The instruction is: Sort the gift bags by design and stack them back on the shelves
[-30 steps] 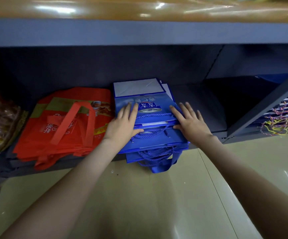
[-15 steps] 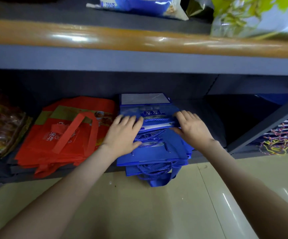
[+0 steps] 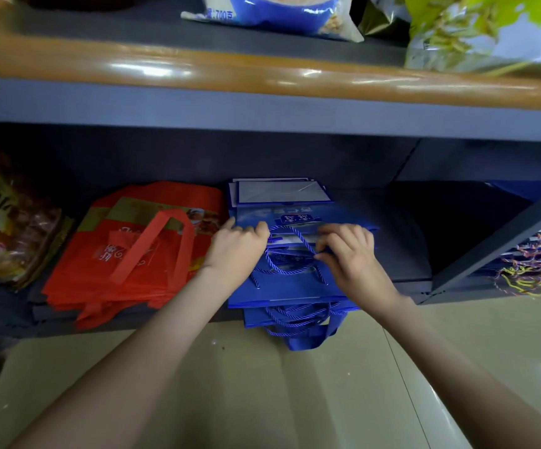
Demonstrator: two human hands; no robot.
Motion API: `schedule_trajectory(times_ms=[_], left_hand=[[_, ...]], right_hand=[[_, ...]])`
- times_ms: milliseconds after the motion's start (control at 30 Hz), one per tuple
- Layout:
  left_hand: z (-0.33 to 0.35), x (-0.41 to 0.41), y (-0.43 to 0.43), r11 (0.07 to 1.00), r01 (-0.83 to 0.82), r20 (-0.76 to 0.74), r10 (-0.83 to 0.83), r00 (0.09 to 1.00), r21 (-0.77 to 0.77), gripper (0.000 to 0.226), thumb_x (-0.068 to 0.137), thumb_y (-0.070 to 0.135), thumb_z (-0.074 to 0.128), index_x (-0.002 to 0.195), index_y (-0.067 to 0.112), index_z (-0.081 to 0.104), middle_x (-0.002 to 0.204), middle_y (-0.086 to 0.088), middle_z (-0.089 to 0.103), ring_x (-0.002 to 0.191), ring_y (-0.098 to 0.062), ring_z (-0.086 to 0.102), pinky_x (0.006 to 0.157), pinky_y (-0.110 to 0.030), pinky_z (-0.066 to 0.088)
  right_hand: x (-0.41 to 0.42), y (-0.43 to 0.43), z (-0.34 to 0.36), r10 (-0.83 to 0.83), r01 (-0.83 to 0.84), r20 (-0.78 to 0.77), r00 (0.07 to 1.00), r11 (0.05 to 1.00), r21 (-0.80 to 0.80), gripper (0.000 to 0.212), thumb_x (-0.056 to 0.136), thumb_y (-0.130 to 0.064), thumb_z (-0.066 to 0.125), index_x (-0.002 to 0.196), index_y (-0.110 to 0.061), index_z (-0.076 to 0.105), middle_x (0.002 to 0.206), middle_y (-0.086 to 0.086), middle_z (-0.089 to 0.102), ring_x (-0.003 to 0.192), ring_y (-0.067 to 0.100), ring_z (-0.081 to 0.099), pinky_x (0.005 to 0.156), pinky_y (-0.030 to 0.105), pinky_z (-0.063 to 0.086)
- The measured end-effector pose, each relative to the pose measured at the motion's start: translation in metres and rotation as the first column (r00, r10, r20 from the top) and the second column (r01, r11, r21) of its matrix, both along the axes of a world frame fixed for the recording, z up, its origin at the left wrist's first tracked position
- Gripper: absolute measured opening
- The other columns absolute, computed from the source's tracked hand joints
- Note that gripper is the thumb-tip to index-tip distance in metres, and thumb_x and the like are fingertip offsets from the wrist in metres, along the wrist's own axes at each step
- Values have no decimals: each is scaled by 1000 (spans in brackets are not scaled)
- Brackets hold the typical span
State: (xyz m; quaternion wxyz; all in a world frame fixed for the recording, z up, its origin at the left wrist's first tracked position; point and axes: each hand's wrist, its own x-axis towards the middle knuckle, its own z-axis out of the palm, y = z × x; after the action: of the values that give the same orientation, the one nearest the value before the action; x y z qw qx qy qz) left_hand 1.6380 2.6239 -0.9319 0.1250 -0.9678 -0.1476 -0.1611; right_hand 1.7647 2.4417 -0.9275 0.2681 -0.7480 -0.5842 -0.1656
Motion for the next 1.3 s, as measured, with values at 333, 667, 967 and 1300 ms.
schedule_trajectory(times_ms=[333,667,967,1300], left_hand=[[36,-1,-11,999,-30,33,29,999,28,51,16,3,82,61,9,60,36,1,47,24,-15,46,35,-11,27],[44,-1,-18,998,60,16,-60,998,37,63,31,26,95,85,4,69,66,-4,67,50,-17,63,35,-18,36],[55,0,-9,984,23,-320,-79,944,-175,65,90,44,57,137,8,30,70,-3,55,61,-23,49,53,-31,35],[39,-11,-6,995,103,-134,-100,986,17,49,48,14,92,86,7,63,48,0,55,34,-19,54,34,-18,21]], right_hand=[[-34,-6,-20,-185,206,275,943,977,-49,76,66,-24,82,128,-11,40,113,7,49,99,23,43,91,39,28],[-4,25,27,-132,178,432,892,982,-69,56,63,-8,78,116,1,60,92,12,65,81,31,61,78,36,38],[0,-1,33,133,-135,120,984,991,7,29,84,13,52,105,-3,61,95,9,64,86,24,52,79,32,41],[-34,-25,-7,-21,61,166,986,969,-238,53,82,-15,59,132,-2,46,88,8,61,83,25,48,88,33,37]])
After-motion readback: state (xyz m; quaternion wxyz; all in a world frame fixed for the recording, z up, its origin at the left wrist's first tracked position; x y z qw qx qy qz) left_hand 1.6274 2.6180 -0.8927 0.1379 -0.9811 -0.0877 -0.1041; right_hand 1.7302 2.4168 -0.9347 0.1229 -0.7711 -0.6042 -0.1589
